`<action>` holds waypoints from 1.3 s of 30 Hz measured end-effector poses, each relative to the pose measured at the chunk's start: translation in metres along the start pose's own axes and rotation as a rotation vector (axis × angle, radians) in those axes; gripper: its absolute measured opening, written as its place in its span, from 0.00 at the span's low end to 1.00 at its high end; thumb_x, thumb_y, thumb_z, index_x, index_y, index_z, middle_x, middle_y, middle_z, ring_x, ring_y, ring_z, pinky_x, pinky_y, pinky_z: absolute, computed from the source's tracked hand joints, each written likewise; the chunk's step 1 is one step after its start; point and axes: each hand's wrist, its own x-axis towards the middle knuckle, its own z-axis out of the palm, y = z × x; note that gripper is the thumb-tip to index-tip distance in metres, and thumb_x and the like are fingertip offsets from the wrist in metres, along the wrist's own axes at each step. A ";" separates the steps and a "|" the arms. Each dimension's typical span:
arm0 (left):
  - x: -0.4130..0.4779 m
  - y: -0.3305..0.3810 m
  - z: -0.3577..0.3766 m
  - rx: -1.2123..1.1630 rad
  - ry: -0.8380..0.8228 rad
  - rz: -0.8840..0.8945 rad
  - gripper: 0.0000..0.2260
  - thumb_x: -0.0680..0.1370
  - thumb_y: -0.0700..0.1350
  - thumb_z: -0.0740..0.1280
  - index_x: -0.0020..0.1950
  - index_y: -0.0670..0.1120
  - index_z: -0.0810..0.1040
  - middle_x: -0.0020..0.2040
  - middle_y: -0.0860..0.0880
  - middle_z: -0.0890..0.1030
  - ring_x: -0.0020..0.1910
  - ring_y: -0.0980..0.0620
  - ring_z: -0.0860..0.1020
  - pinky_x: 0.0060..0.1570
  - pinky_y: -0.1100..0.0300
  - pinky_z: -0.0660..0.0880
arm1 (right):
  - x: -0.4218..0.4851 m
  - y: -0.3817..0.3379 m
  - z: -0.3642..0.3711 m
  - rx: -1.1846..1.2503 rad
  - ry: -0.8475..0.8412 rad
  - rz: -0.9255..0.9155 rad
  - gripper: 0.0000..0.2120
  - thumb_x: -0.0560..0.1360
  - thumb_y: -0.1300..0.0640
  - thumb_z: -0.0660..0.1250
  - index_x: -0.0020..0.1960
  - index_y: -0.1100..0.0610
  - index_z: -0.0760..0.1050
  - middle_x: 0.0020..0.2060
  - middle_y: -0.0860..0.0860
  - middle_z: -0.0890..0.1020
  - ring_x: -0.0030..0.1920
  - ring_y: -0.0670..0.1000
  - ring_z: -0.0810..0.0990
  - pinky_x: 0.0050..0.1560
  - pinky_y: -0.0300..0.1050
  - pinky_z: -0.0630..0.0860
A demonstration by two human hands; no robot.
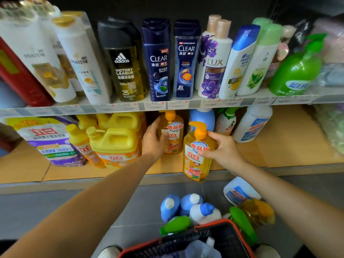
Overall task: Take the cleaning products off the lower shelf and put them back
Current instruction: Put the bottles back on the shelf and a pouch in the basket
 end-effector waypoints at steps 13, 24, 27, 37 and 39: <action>-0.055 -0.001 -0.018 -0.177 -0.267 -0.018 0.41 0.70 0.52 0.78 0.80 0.52 0.63 0.69 0.54 0.77 0.65 0.57 0.77 0.63 0.54 0.78 | 0.023 -0.011 0.043 0.023 -0.095 -0.064 0.33 0.73 0.64 0.75 0.75 0.56 0.67 0.66 0.50 0.78 0.63 0.46 0.77 0.62 0.40 0.77; -0.061 -0.004 -0.021 0.080 0.105 0.047 0.31 0.74 0.48 0.77 0.74 0.53 0.70 0.61 0.52 0.83 0.53 0.55 0.82 0.53 0.49 0.82 | 0.049 0.009 0.072 0.139 -0.180 0.094 0.52 0.69 0.68 0.77 0.81 0.45 0.51 0.71 0.42 0.67 0.72 0.54 0.70 0.68 0.58 0.74; -0.055 -0.003 -0.026 0.139 0.075 0.110 0.38 0.72 0.47 0.79 0.78 0.50 0.65 0.73 0.48 0.74 0.69 0.49 0.76 0.63 0.48 0.79 | 0.059 0.012 0.072 0.183 -0.195 0.117 0.54 0.67 0.68 0.78 0.80 0.43 0.50 0.76 0.46 0.65 0.65 0.49 0.76 0.60 0.50 0.79; -0.049 -0.013 -0.037 0.534 0.113 0.381 0.32 0.69 0.41 0.80 0.72 0.41 0.75 0.72 0.40 0.75 0.65 0.38 0.78 0.55 0.47 0.80 | 0.057 0.022 0.102 0.188 -0.085 0.004 0.41 0.68 0.67 0.78 0.76 0.55 0.65 0.65 0.49 0.77 0.64 0.48 0.77 0.61 0.43 0.77; -0.051 -0.014 -0.039 0.634 0.175 0.414 0.30 0.71 0.43 0.80 0.70 0.41 0.76 0.71 0.42 0.76 0.62 0.41 0.80 0.46 0.50 0.81 | 0.056 0.025 0.111 0.188 -0.067 -0.030 0.40 0.69 0.67 0.77 0.76 0.55 0.65 0.67 0.49 0.76 0.65 0.48 0.76 0.64 0.48 0.77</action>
